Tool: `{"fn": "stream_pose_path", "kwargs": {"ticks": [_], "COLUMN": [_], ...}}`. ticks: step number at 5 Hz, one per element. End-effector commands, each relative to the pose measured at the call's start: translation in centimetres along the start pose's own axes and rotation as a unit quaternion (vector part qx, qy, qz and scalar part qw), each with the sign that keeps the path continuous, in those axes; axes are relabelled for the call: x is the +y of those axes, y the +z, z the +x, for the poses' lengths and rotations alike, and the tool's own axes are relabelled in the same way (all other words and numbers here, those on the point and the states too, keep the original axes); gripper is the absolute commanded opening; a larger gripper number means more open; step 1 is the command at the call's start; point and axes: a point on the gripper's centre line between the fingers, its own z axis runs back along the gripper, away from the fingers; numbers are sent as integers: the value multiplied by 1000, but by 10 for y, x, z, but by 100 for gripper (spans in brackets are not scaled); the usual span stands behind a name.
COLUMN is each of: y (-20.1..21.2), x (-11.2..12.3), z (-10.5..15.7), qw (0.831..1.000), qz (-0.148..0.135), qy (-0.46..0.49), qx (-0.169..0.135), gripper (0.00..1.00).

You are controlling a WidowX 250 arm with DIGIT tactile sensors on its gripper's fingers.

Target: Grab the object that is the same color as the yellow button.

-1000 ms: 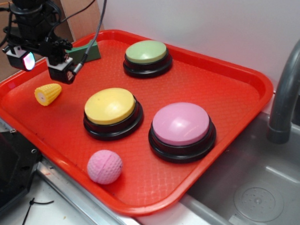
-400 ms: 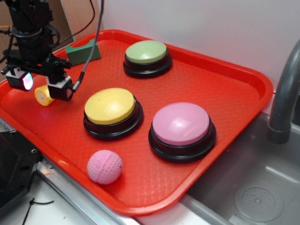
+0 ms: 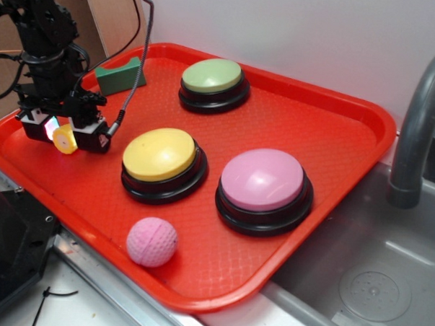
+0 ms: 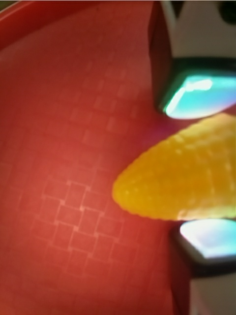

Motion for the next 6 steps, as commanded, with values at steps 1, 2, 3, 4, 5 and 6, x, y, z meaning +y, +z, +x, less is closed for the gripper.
{"fn": "stream_pose_path", "kwargs": {"ticks": [1, 2, 3, 4, 5, 6], "y": [12, 29, 67, 118, 159, 182], "x": [8, 6, -8, -19, -23, -29], "z": [2, 12, 13, 13, 11, 9], "qw": [999, 1000, 1000, 998, 993, 989], "qz": [21, 9, -16, -38, -84, -99], "qy": [24, 20, -2, -27, -54, -76], "qx": [-7, -18, -26, -35, -64, -78], "gripper": [0, 0, 0, 0, 0, 0]}}
